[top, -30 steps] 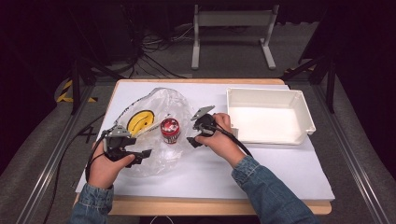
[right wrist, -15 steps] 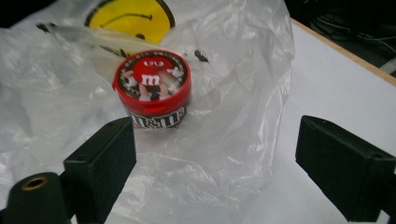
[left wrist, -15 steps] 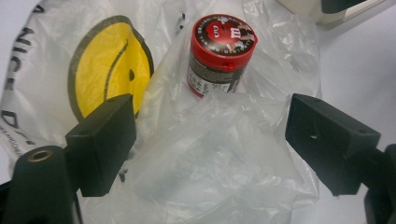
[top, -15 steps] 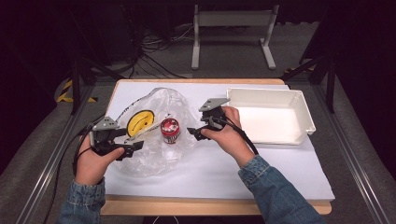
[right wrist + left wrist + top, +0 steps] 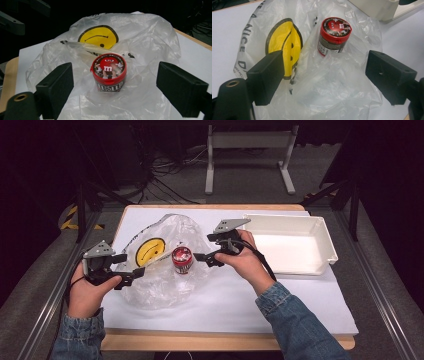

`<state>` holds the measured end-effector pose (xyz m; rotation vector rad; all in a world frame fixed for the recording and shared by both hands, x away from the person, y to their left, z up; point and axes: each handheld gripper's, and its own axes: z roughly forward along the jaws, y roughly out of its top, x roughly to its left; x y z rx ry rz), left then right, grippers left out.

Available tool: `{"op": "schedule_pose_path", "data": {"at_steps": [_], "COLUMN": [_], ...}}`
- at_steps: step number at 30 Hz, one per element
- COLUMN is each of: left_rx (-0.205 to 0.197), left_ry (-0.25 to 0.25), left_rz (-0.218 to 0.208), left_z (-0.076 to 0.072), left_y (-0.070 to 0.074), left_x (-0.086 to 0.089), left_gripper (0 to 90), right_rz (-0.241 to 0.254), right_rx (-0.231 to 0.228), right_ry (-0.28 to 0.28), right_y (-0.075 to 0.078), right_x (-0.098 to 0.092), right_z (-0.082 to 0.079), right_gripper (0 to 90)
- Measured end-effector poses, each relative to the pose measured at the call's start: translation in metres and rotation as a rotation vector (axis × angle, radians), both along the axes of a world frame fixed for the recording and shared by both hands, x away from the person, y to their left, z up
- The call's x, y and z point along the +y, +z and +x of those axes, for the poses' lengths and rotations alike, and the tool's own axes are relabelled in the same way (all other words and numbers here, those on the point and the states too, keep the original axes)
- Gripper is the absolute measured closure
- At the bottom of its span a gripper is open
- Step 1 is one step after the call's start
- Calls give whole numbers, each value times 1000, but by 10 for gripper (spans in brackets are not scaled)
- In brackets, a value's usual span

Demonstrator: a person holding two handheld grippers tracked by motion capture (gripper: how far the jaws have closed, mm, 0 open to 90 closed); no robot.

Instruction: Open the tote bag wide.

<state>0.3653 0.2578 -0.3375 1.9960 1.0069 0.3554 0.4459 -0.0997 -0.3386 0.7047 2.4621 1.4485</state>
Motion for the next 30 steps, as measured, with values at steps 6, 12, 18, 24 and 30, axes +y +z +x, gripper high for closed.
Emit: {"op": "schedule_pose_path", "data": {"at_steps": [6, 12, 18, 24, 30], "left_rx": [-5, -8, -16, -16, -17], "left_ry": [0, -8, 0, 2, 3], "left_rz": [-5, -29, -29, -29, -31], "left_z": [-1, -3, -3, -4, -5], "left_y": [2, 4, 6, 6, 6], "left_x": [2, 4, 5, 6, 7], "left_gripper": [163, 162, 162, 163, 162], "right_rz": [9, 53, 6, -57, -89], "right_rx": [16, 51, 46, 40, 68], "right_ry": [33, 96, 78, 62, 41], "right_y": [1, -2, -8, -17, -25], "right_x": [10, 20, 35, 48, 56], "right_z": [4, 12, 17, 23, 28], "right_gripper": [156, 198, 220, 215, 114]}}
